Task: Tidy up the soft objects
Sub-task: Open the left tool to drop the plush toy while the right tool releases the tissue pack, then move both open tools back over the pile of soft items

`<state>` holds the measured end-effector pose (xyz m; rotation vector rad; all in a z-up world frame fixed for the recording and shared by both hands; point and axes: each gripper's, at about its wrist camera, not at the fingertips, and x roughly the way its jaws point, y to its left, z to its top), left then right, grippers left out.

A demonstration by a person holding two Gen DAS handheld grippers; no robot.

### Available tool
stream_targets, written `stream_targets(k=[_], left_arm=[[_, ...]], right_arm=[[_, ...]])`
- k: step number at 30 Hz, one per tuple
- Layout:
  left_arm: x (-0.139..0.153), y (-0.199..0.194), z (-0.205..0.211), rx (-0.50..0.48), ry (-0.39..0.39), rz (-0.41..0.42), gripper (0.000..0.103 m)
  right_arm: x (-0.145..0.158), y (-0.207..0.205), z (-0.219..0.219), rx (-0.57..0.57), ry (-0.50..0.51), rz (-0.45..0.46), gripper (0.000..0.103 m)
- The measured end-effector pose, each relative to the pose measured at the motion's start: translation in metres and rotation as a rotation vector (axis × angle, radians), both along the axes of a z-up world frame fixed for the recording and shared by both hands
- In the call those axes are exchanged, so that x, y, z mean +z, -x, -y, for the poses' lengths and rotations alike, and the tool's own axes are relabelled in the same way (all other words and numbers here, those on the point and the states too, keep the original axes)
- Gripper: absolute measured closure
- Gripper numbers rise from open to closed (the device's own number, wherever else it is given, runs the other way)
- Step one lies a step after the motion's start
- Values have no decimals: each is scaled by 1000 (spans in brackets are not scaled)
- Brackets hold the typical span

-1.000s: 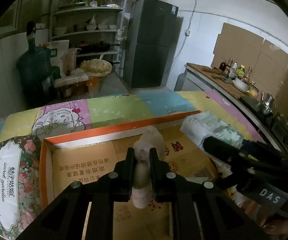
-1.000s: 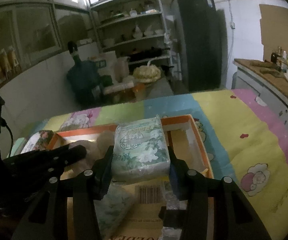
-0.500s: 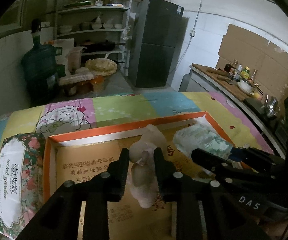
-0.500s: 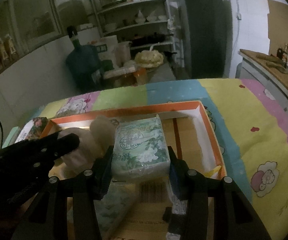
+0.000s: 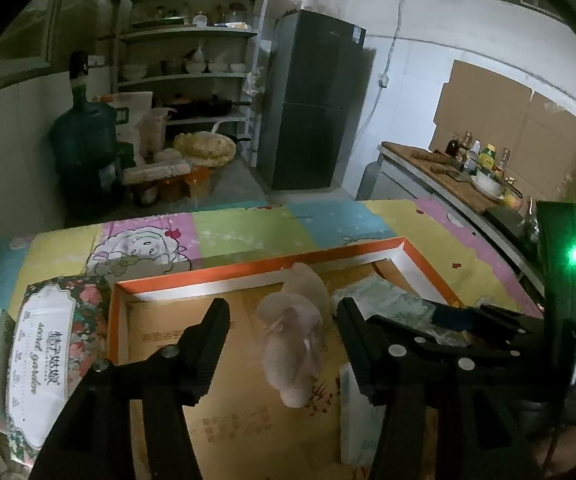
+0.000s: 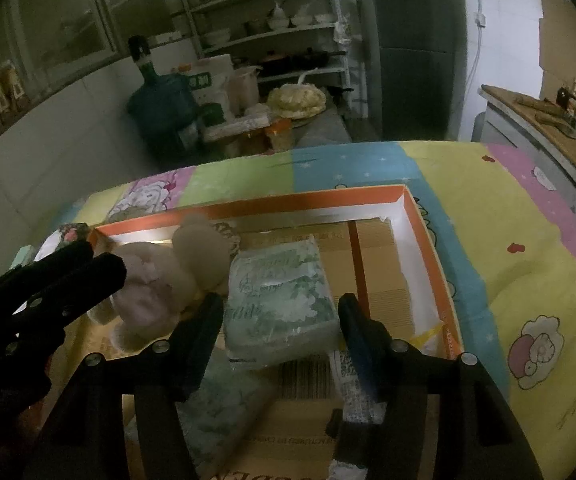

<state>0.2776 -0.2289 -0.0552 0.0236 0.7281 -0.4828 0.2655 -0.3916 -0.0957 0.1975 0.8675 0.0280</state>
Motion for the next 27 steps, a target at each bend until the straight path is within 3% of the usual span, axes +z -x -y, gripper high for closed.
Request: stream_targets(k=[2,4,8,27], left_arm=[[1,1,-2,2,2,3,46],[2,3,-3,6,1,7,45],[4,6,-7,14,2,16,37],[24,32,-32,52,13,73,35]], right_arm=[[0,1,0,-5,-1,4,40],[2,3,0,-9,1,7,29],[6,7,-1,-20,15,16,29],[42,42,-16,-48,47,112,29]])
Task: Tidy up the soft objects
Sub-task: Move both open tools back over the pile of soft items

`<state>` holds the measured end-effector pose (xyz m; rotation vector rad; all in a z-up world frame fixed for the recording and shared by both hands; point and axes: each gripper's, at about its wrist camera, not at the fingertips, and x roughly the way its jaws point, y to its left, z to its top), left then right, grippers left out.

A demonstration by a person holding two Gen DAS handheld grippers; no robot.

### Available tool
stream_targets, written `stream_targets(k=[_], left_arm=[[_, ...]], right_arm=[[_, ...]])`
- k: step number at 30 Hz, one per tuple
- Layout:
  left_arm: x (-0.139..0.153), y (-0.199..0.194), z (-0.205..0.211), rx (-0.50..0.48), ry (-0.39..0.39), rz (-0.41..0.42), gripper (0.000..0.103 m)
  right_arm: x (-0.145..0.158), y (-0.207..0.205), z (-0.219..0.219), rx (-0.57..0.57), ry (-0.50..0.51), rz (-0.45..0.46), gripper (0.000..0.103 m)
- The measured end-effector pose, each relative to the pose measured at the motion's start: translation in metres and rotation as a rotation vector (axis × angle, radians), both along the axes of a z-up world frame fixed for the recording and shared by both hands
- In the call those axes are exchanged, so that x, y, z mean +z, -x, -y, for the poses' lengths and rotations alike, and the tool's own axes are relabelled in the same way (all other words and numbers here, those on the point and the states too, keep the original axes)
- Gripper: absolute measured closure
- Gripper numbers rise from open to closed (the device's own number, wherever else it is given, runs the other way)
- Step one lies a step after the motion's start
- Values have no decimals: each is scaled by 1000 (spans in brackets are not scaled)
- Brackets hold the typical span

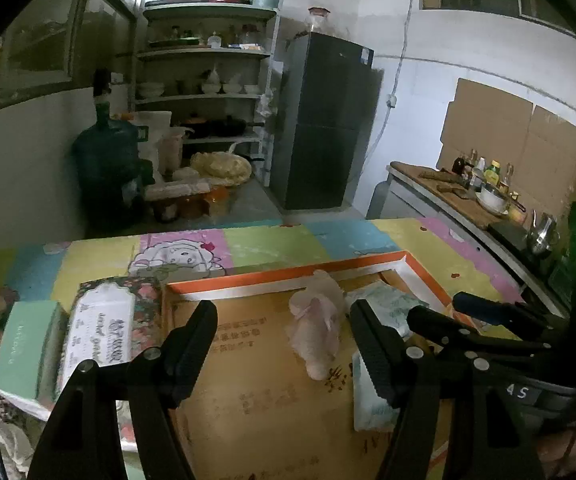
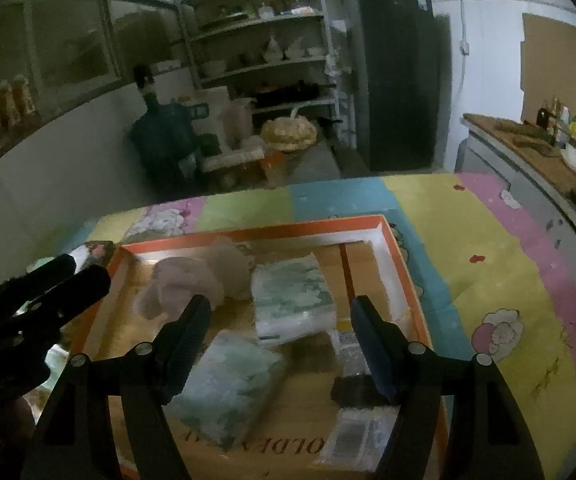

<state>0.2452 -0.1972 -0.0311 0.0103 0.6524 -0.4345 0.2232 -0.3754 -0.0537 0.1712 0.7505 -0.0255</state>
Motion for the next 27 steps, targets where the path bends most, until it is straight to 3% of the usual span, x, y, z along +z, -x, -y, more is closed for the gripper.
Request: stream_targets(k=[27], left_arm=[[21,52,-67,68,18,69,35]], right_arm=[[40,51,-78,77,1,116,29]])
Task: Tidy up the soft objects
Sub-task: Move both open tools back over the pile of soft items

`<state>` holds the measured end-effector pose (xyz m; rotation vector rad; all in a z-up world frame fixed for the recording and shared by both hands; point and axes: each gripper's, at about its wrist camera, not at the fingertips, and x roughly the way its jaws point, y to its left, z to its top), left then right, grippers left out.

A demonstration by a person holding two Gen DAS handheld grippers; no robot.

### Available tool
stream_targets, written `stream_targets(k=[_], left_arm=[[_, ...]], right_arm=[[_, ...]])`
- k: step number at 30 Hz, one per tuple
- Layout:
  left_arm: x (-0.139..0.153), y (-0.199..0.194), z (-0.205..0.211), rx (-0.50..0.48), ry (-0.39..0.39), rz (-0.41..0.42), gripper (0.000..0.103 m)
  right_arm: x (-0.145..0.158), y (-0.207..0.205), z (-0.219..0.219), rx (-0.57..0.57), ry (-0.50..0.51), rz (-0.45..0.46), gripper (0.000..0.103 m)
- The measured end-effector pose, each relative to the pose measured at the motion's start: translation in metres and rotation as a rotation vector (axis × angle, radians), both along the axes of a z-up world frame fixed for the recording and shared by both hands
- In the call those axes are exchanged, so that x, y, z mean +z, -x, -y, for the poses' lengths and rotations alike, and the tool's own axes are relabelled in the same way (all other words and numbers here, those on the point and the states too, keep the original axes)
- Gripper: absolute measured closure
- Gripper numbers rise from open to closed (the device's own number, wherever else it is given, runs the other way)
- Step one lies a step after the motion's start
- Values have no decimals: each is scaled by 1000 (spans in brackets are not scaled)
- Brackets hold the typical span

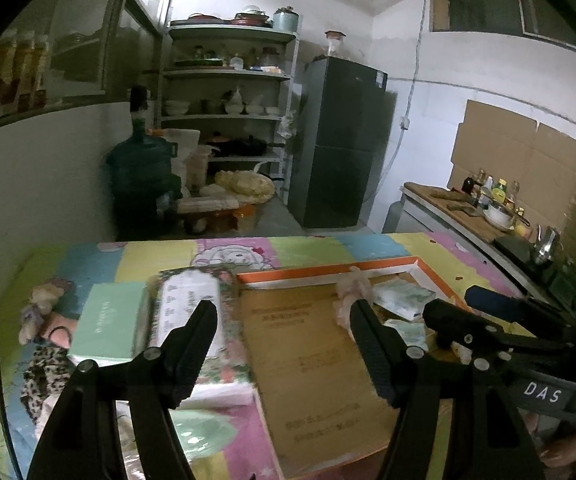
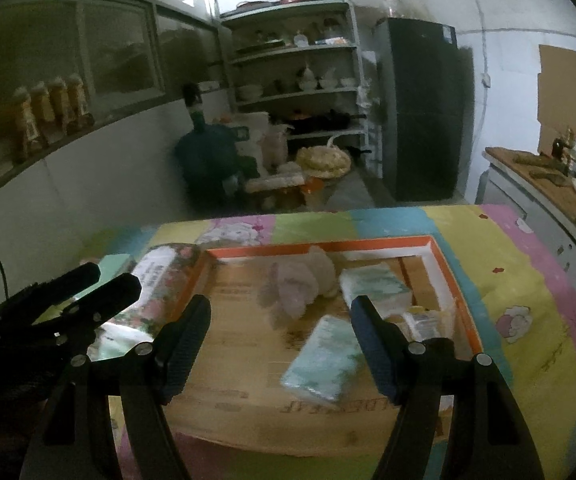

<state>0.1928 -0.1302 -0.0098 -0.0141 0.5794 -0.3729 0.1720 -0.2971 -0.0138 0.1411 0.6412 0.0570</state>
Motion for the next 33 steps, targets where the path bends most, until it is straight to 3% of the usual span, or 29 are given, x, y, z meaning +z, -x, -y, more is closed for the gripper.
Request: stream_targets(k=[16,33], left_arm=[[2,17,-80,101,45,28,35],[-16,31,-169,212,83,14,35]], right_arm=[[7,7,-64,79,6,24,29],[-17,2,-135,223,7,-12,29]])
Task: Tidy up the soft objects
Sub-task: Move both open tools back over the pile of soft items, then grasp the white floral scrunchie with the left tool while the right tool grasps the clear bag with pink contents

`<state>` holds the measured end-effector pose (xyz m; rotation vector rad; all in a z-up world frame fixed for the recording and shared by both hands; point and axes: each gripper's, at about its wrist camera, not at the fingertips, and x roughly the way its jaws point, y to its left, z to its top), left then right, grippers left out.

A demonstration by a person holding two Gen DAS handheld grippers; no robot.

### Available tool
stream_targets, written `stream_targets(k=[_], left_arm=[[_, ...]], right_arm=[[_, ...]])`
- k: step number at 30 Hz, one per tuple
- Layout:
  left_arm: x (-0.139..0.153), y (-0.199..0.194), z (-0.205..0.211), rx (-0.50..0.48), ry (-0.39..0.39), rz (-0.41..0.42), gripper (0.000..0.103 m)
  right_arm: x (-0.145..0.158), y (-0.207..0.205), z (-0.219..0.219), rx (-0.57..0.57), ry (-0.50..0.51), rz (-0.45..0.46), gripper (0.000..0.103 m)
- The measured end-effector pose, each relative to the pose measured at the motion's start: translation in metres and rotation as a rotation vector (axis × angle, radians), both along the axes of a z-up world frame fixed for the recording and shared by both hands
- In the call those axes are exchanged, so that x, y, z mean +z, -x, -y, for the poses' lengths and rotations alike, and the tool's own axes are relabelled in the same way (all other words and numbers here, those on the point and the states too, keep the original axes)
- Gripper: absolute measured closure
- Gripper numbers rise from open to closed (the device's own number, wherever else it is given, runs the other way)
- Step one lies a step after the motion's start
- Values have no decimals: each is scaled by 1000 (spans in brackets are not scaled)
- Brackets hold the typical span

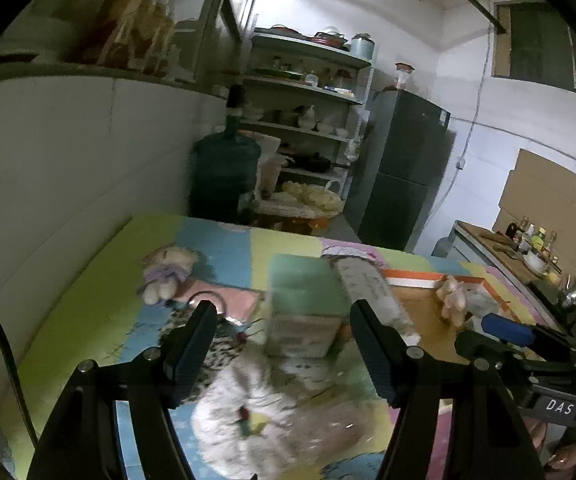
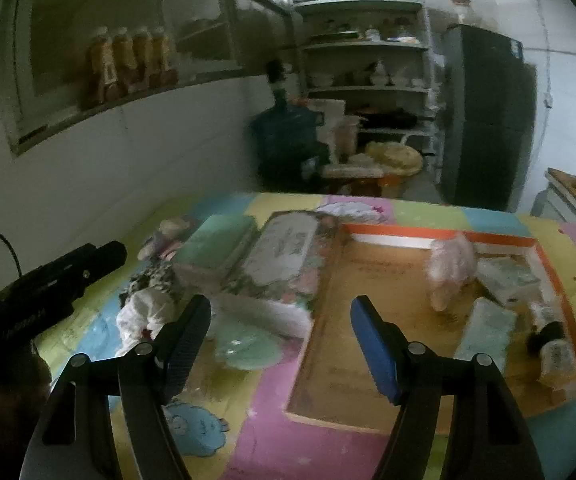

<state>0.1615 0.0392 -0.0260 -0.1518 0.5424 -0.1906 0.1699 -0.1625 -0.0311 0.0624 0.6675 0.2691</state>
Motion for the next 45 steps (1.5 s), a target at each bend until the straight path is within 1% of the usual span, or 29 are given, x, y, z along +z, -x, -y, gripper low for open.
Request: stream_targets(k=[4,10,12,16,21,24,26,32,35,41,42,44,45], left_arm=[[-10,6,-18,18,4,-14,34],[-26,14,-43,45,20,-45,35],[-31,19,-51,55,21,-49,35],[-40,27,-61,62,28,-45,35],[-50,33,-66,49,20,-58,34],[-56,33,-66,28,24,-75,35],[-59,34,-65,20,21,-83,34],[-65,32,-65,-3,18,-99,34],[-68,30,-62,-18,10,-108,34],[-75,26,-59,-35,1,-132,34],[-75,25,-59,-37,0,-135,34],[-77,24,-58,-42,-1,-143,34],[-77,24,-57,-44,-3,-146,34]], right_arm=[[-8,5,-15,56,0,-1,29],[-27,19,-53,200,17,-10,29],[-35,24,-61,216,8,-16,29],[-50,29,-66,179,-46,-38,29],[-63,23,-71,132,-39,-74,29],[-71,17,-73,127,-63,-111,29],[-74,15,-74,128,-73,-119,29],[-77,5,-80,125,-61,-143,29],[-81,1,-84,127,-57,-159,25],[-84,-6,-85,129,-70,-174,25],[-84,-6,-84,132,-76,-176,25],[-85,-6,-83,140,-90,-180,43],[-86,-5,-83,141,-95,-185,43]])
